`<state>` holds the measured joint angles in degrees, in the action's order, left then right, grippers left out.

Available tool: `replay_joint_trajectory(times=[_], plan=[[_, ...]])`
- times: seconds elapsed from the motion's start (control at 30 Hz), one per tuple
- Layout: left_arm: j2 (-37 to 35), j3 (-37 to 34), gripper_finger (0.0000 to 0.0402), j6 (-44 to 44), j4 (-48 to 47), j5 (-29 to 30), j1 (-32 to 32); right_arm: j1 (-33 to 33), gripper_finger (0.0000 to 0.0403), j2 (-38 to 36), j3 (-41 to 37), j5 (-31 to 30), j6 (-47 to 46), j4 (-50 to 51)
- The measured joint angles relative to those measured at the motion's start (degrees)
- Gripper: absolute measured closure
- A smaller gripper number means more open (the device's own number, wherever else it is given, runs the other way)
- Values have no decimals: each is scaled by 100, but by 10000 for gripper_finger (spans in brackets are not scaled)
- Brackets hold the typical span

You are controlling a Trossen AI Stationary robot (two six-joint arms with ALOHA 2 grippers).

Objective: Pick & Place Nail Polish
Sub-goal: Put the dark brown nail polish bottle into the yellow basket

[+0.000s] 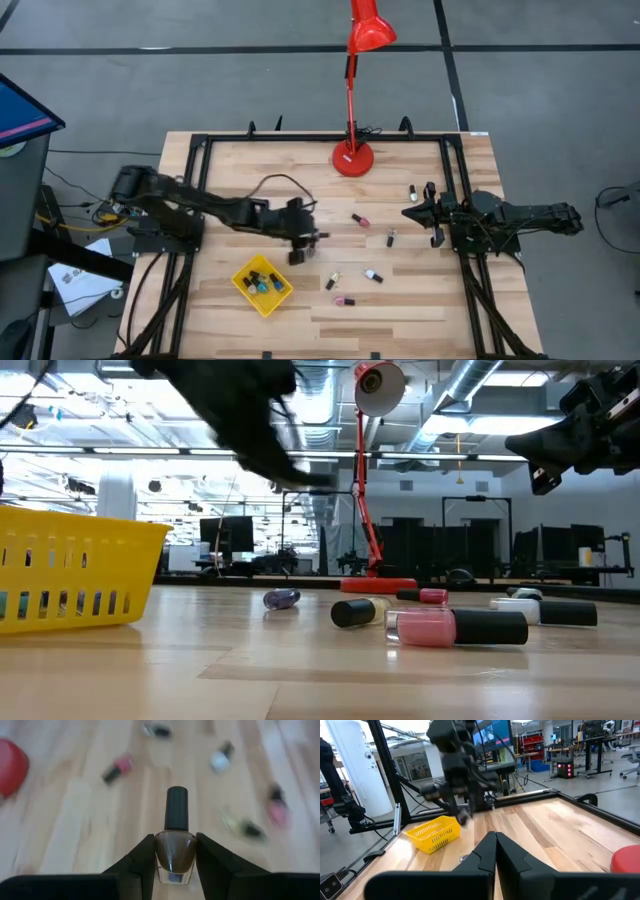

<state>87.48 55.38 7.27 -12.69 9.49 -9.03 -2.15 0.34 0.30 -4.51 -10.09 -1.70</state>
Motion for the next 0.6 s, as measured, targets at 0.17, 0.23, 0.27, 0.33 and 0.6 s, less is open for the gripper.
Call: replay_joint_trajectory(times=[0.17, 0.23, 0.27, 0.33, 0.6], plan=[[-932, 0, 297, 64, -1493, -137, -482, 0, 403, 2, 2, 1, -1, 2], [-1186, 0, 297, 98, -1919, -327, -762, 0, 403, 2, 0, 2, -1, -5], [-1283, 0, 297, 102, -2028, -414, -955, 0, 403, 2, 0, 0, -2, -1], [-1418, 0, 297, 111, -2190, -491, -1322, 0, 403, 2, 0, 0, -2, -7], [-1269, -189, 295, 460, -2231, -499, -2411, 0, 403, 2, 1, 0, -1, -4]])
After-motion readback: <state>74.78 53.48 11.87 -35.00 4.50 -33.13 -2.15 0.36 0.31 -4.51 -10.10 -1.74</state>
